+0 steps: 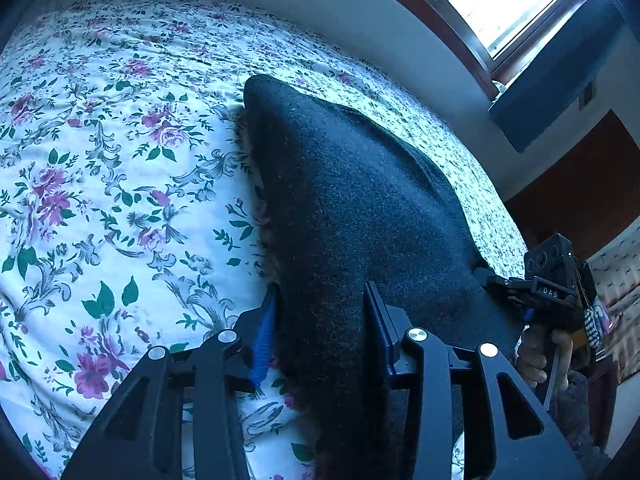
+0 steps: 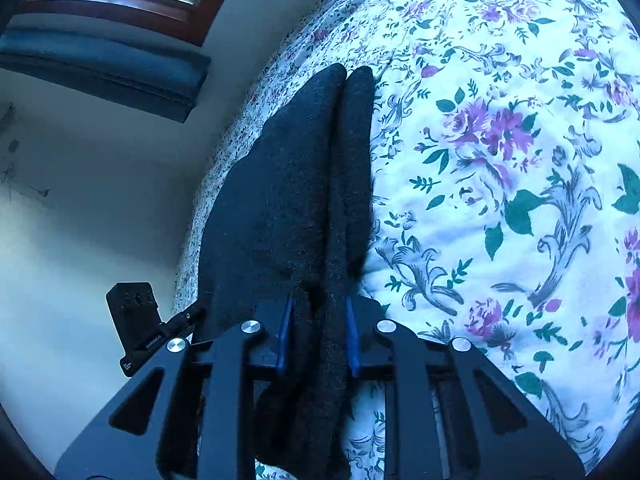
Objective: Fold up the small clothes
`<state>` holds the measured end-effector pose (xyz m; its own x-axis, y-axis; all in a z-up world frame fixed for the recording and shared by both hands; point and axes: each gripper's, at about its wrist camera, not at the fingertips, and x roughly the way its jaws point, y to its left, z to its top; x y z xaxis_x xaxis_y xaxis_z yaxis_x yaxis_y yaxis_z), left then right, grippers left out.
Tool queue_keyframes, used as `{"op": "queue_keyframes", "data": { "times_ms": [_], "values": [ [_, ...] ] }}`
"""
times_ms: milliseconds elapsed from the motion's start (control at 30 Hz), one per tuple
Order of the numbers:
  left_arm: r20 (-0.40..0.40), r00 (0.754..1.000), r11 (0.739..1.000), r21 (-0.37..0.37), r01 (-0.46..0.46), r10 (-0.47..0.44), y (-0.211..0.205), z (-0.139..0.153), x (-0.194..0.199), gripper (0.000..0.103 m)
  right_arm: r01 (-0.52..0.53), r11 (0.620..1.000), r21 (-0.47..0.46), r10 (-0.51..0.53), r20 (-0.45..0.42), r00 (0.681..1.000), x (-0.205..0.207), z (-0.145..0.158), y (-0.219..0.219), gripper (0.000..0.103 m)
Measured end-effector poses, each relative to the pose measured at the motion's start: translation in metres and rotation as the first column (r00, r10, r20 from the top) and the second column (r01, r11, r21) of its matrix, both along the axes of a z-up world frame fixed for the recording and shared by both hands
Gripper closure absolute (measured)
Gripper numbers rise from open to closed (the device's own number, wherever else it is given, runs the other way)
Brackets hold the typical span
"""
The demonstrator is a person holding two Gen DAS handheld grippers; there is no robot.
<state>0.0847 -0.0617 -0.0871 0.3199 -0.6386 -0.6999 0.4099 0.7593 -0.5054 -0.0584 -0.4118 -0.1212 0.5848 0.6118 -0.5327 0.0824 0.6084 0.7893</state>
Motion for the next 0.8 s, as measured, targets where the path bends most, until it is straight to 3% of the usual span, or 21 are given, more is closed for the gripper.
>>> {"op": "queue_keyframes", "data": {
  "times_ms": [200,467,533,700,800],
  "values": [
    [0.047,0.999,0.999,0.047,0.009,-0.011,-0.008,0.004,-0.004,0.061,0.0,1.0,0.007,0.0,0.006,1.0,-0.001,-0.001,-0.003,0.083],
    [0.045,0.999,0.999,0.039,0.003,-0.005,-0.006,0.003,-0.004,0.06,0.001,1.0,0.009,-0.001,0.013,1.0,-0.003,0.0,-0.001,0.081],
    [0.068,0.998,0.999,0.052,0.007,-0.011,-0.006,0.01,-0.007,0.06,0.002,0.999,0.032,-0.003,0.015,1.0,-0.004,0.001,-0.003,0.078],
    [0.129,0.992,0.997,0.08,-0.014,0.004,-0.003,0.027,0.006,0.05,0.015,1.0,0.012,-0.016,0.028,0.999,0.001,0.015,-0.01,0.055],
    [0.108,0.994,0.996,0.079,-0.031,0.022,-0.008,0.026,0.031,0.05,0.031,0.999,0.008,-0.031,0.015,0.999,0.024,0.016,-0.017,0.053]
  ]
}}
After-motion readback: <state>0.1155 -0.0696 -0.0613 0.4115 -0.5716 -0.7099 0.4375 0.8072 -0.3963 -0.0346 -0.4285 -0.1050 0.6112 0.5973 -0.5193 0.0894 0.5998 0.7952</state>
